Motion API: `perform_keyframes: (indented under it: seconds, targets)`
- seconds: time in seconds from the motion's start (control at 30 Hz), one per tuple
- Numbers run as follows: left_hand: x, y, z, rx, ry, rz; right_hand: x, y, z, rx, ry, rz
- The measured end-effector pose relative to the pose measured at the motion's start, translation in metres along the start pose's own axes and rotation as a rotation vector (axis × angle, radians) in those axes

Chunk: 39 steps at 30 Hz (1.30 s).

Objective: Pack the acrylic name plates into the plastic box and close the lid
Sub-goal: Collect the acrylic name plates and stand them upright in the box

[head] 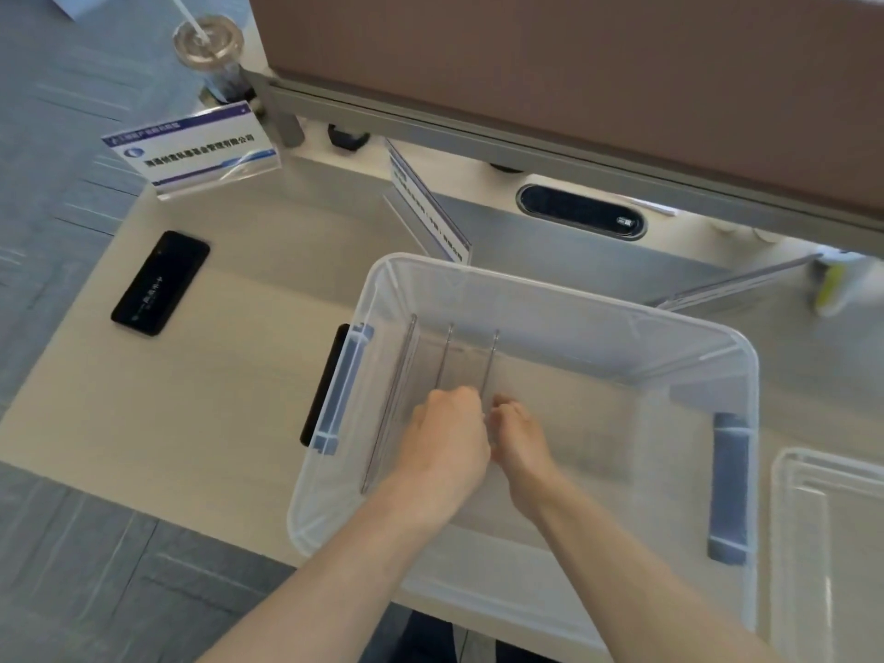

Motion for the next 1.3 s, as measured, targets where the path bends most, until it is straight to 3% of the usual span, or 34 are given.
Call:
perform_keyframes:
  seconds: [1.07,1.3]
  targets:
    - [-0.015,0.006,0.004,0.079,0.034,0.014,-0.011,0.005,-0.007,-0.068,-0.047,-0.010]
    - [0.016,-0.045,-0.017,0.134,0.059,-0.003,-0.061,-0.024,-0.064,-0.069,-0.160,-0.076]
Point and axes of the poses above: each hand's wrist, its own z-axis towards the middle knuckle, its own y-axis out of the palm, x = y × z, the point moved 7 cm from there along z, towards the middle knuckle, and after that the axes turned 8 degrees about -x, right-handed, at the moved point
